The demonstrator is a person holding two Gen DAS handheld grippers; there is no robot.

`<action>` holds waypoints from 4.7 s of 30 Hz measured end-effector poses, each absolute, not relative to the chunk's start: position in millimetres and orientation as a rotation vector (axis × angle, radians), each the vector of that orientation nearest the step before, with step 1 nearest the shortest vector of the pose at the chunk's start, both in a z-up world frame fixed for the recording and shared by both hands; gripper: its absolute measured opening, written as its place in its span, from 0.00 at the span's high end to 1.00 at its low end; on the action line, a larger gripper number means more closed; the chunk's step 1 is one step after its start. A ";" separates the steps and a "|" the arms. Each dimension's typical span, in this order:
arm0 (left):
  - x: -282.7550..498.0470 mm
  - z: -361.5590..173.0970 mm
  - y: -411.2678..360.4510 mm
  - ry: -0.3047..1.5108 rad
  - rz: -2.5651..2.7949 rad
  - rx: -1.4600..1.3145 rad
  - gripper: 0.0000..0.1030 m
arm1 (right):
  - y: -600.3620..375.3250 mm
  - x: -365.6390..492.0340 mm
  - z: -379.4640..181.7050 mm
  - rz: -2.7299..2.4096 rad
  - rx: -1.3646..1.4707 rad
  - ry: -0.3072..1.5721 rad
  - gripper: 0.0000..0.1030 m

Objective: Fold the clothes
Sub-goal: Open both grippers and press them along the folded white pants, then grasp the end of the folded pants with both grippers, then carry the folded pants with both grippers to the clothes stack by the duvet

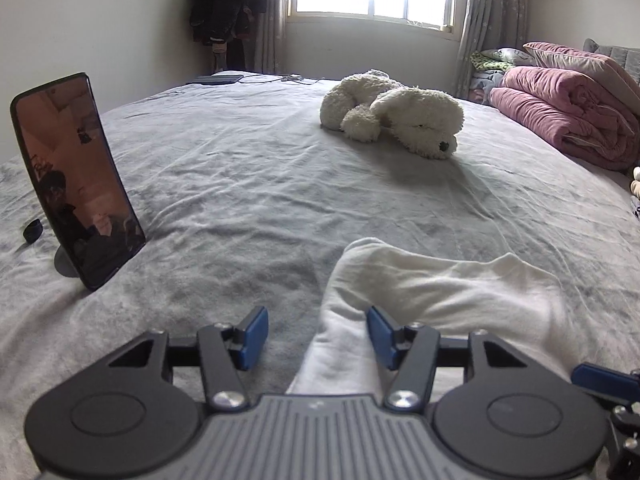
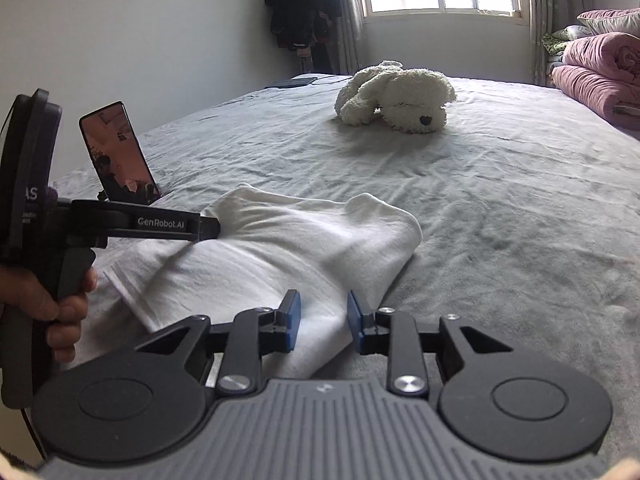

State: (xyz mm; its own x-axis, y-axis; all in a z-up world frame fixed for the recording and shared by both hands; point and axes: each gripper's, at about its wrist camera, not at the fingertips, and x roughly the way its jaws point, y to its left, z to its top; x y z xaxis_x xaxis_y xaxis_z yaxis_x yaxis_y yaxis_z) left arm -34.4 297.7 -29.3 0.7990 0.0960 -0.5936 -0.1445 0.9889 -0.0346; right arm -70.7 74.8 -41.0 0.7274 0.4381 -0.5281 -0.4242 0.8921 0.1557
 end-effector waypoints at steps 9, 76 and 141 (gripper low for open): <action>-39.7 -23.0 328.8 0.716 0.129 -0.306 0.38 | 47.6 -80.6 -19.1 0.555 0.281 0.652 0.42; 17.8 36.6 149.7 0.504 -0.212 -0.744 0.91 | -164.8 -4.2 57.0 0.400 0.773 0.512 0.84; 332.3 107.4 -336.4 0.446 -0.402 -0.174 0.85 | -549.9 203.9 98.6 -0.104 0.391 0.340 0.64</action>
